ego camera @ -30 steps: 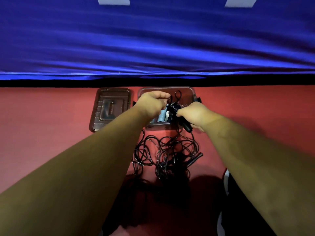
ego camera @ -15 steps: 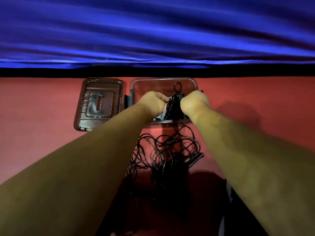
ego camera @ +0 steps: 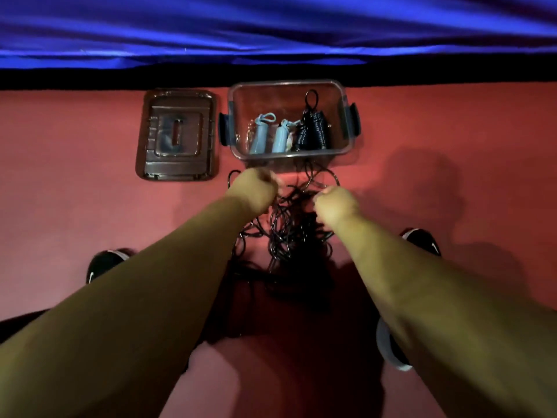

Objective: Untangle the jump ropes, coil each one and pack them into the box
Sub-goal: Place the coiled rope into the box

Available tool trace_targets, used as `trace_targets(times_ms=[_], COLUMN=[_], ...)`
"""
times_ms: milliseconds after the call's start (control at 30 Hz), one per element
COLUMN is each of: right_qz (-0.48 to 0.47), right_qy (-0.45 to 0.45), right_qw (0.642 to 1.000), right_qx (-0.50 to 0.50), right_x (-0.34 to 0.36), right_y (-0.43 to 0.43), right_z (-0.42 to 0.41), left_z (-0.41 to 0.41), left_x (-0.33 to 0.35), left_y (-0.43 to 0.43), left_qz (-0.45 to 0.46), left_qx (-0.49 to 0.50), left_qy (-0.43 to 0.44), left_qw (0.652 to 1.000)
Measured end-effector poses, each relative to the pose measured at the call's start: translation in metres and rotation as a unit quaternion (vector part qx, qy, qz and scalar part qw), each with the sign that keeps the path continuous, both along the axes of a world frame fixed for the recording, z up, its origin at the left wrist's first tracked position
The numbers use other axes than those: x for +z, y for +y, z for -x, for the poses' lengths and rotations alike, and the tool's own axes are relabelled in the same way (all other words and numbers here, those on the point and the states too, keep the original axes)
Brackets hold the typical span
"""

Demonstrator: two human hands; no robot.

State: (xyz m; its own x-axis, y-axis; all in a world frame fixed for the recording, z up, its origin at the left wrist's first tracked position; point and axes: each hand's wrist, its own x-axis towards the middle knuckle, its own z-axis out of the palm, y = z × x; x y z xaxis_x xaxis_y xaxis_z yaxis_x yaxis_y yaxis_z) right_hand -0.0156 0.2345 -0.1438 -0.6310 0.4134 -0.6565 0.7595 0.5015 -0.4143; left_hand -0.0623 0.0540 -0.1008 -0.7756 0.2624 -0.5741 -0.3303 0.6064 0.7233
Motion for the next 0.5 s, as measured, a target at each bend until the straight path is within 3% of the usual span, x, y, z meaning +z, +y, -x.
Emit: trace_targets(times_ms=[67, 200, 267, 400, 500], right_qz=[0.0, -0.073, -0.088, -0.076, -0.089], right_qy=[-0.04, -0.051, -0.019, 0.033, -0.003], right_qw=[0.997, 0.982, 0.984, 0.991, 0.987], right_qx=[0.073, 0.166, 0.154, 0.103, 0.135], right_x=[-0.011, -0.013, -0.012, -0.003, -0.001], right_y=[-0.007, -0.026, -0.037, -0.056, -0.066], right_z=[-0.029, -0.052, -0.044, -0.018, 0.0], left_z=[-0.02, -0.053, -0.059, -0.052, -0.046], left_x=[-0.018, -0.041, -0.054, -0.063, -0.072], left_y=[-0.006, -0.032, -0.047, -0.067, -0.077], left_qz=[0.135, 0.284, 0.304, 0.281, 0.276], left_qx=[-0.048, 0.019, 0.043, 0.08, 0.038], left_qy=[0.051, 0.091, 0.083, -0.029, -0.072], left_qw=[0.988, 0.954, 0.948, 0.956, 0.958])
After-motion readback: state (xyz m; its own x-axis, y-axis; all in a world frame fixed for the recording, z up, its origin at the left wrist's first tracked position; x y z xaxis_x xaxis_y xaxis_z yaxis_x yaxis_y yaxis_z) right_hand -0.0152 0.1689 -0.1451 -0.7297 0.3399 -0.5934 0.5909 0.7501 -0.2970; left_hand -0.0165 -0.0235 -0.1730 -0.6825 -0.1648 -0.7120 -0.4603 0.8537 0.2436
